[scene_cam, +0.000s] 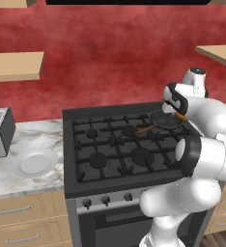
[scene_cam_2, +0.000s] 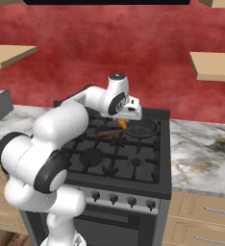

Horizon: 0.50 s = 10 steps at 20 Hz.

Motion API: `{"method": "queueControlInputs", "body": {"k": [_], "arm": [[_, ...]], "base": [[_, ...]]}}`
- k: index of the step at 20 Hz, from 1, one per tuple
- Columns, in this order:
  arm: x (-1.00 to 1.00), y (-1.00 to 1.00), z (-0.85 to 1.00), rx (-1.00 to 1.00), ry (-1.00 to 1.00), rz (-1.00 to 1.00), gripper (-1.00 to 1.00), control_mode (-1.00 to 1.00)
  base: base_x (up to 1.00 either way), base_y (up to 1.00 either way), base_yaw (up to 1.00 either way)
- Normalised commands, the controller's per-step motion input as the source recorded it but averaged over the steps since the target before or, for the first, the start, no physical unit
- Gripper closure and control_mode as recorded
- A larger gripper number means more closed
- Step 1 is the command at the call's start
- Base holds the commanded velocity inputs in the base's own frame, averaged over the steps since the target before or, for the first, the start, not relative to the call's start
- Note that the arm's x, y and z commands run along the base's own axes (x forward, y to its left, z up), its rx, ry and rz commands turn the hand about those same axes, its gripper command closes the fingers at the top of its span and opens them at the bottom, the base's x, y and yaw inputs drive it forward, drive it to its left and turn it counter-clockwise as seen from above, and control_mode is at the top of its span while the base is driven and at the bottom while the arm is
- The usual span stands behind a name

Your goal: Pick the croissant and place it on the pan. Then turn on the stove to warm the croissant.

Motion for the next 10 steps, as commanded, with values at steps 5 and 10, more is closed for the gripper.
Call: {"method": "queueControlInputs", "body": {"k": [5,10], "arm": [[0.30,-0.01,-0.01,0.00,0.03,0.00,1.00,-1.00],[0.15,-0.03,-0.09,0.00,0.03,0.00,1.00,-1.00]], "base": [[0.00,0.00,0.00],[0.00,0.00,0.00]]}}
